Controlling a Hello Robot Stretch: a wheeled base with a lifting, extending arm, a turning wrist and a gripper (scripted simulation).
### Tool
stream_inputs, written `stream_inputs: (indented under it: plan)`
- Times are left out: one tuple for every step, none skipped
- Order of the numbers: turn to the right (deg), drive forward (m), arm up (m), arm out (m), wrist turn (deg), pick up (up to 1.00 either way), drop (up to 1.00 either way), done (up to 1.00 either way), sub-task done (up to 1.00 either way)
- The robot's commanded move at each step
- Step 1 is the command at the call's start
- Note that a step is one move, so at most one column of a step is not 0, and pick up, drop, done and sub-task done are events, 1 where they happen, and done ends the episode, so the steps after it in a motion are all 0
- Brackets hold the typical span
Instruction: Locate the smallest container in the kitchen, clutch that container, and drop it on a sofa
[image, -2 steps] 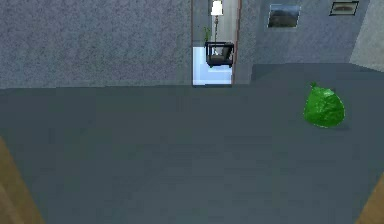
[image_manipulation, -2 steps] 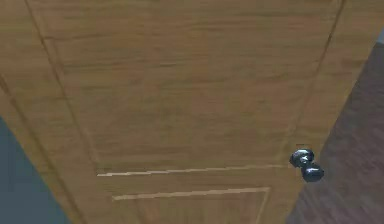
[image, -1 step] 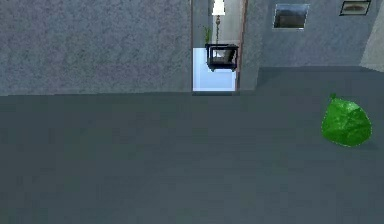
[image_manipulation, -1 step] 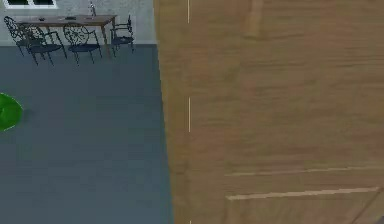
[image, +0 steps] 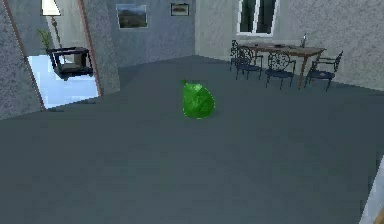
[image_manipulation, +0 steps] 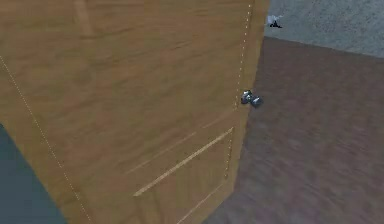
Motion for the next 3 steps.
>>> stream_inputs:
  plan:
    - [0.0,0.45,0.00,0.00,0.0,0.00,0.00,0.00,0.00]
    - [12.0,0.00,0.00,0.00,0.0,0.00,0.00,0.00,0.00]
    - [0.0,1.00,0.00,0.00,0.0,0.00,0.00,0.00,0.00]
